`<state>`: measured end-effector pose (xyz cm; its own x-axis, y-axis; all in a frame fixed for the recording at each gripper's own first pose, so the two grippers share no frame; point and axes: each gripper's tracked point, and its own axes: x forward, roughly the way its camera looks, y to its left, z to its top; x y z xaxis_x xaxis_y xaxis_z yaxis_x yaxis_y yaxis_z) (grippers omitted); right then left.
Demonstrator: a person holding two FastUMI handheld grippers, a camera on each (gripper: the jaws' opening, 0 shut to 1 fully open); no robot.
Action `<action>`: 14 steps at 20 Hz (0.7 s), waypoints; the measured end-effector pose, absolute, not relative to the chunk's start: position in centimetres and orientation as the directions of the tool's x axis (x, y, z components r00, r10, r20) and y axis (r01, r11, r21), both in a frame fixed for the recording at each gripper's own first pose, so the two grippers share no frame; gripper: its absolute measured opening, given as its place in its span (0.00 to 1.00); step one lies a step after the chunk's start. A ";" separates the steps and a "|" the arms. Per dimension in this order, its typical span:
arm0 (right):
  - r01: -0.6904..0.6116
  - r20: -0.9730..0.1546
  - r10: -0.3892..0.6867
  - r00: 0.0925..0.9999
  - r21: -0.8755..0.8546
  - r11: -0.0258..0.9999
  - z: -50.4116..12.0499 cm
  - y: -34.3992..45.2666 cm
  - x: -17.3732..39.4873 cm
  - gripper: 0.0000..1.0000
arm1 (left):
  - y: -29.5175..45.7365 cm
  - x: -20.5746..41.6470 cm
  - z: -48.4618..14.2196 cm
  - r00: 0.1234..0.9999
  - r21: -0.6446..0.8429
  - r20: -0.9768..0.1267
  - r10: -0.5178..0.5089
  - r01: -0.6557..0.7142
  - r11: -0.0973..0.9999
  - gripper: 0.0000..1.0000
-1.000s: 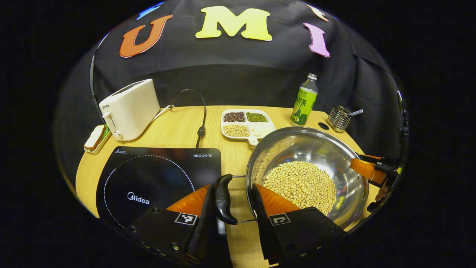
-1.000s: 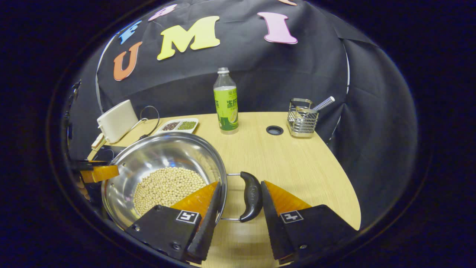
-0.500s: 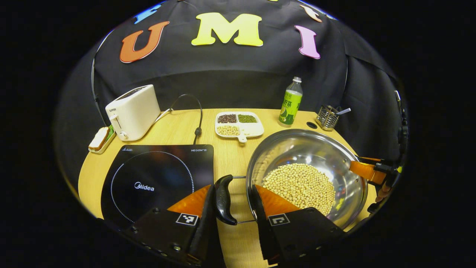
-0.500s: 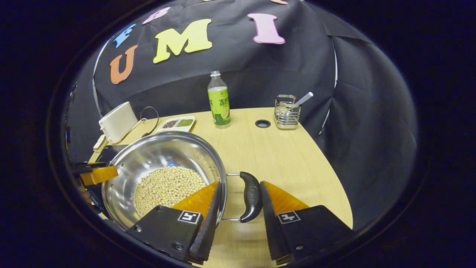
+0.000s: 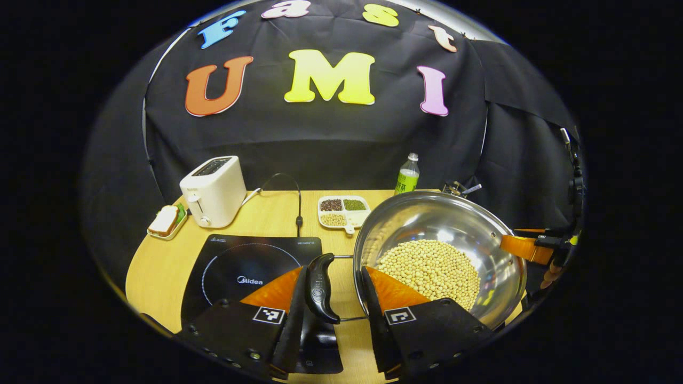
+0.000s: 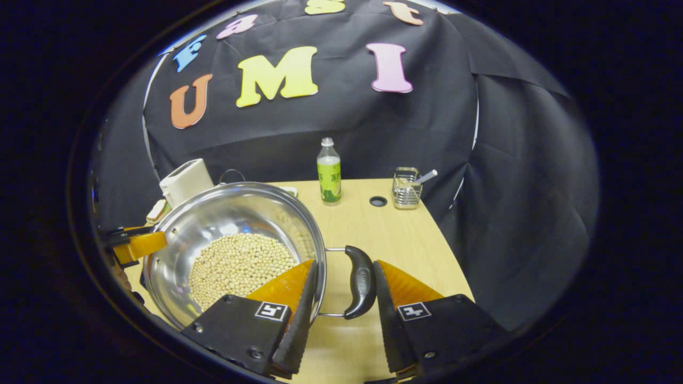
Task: First push the handle of the pot to place it horizontally, then grasp the pot with both hands and set it on the induction cooktop.
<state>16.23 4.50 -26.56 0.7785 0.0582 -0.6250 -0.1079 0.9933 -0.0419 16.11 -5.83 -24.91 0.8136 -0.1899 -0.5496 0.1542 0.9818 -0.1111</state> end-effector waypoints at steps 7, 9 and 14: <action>-0.191 -0.592 0.158 0.790 0.007 0.982 -23.1 12.6 16.4 0.61 | 2.1 15.4 -19.7 0.877 -0.109 -0.467 -0.117 0.075 0.991 0.53; -0.220 -0.589 0.186 0.786 0.015 0.975 -22.9 15.4 16.3 0.60 | 4.7 15.4 -18.7 0.889 -0.110 -0.450 -0.087 0.042 0.993 0.53; -0.296 -0.584 0.249 0.773 0.015 0.955 -22.5 22.1 16.5 0.61 | 10.8 15.0 -17.7 0.905 -0.108 -0.425 -0.015 -0.034 0.994 0.53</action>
<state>16.53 22.13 -22.54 0.7727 0.2488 -0.5840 -0.2963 0.9550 0.0149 15.00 10.84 -17.66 0.9051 -0.0155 -0.4249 -0.0339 0.9935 -0.1084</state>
